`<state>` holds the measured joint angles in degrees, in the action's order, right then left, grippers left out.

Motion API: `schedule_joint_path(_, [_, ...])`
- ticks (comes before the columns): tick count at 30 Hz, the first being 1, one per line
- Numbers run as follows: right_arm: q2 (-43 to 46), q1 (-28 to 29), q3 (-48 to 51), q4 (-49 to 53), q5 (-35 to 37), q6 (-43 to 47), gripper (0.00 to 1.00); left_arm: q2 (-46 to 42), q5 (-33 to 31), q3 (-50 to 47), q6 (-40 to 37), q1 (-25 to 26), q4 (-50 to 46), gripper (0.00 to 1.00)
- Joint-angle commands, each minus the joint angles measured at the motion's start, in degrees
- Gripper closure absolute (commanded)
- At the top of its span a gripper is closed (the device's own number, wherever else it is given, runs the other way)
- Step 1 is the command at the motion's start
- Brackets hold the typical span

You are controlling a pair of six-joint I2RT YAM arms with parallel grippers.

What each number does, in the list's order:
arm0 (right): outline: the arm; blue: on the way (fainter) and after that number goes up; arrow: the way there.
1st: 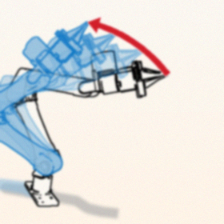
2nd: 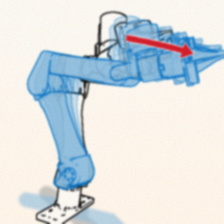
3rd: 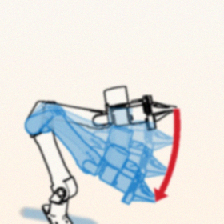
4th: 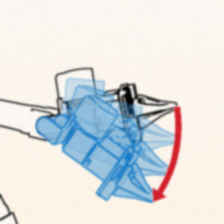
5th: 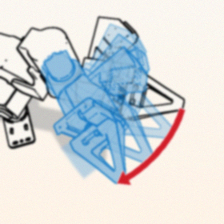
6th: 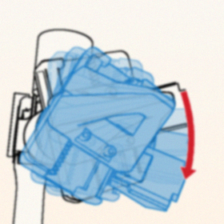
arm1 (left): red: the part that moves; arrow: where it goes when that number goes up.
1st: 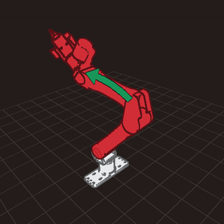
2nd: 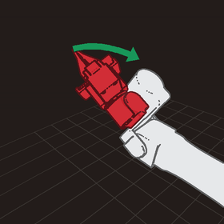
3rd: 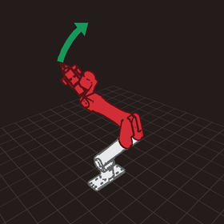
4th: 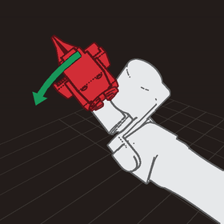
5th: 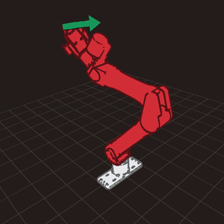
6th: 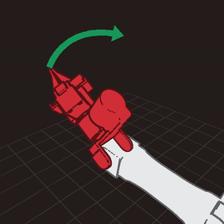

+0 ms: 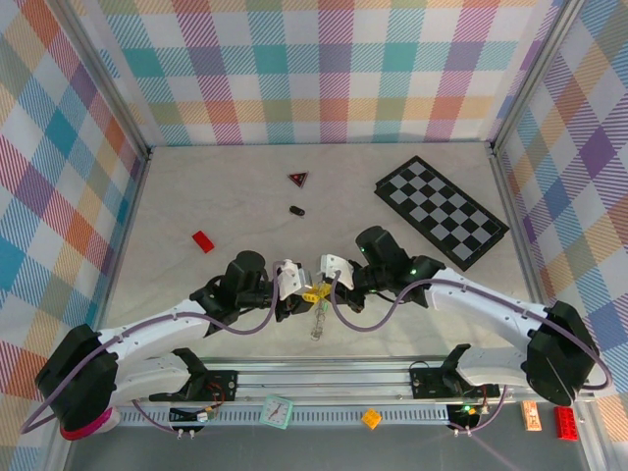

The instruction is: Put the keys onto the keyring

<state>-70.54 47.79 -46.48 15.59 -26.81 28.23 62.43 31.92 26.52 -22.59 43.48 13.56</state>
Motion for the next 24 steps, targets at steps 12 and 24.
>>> schedule_joint_path(12, [2.1,-0.5,-1.2,0.4,-4.0,2.2,0.71,0.7,1.8,1.6,-2.7,0.6,-0.9,1.00])
schedule_joint_path(24, [6.7,-3.1,8.6,-9.5,-3.6,-6.3,0.66,-0.5,2.4,-2.9,0.4,0.7,8.0,1.00])
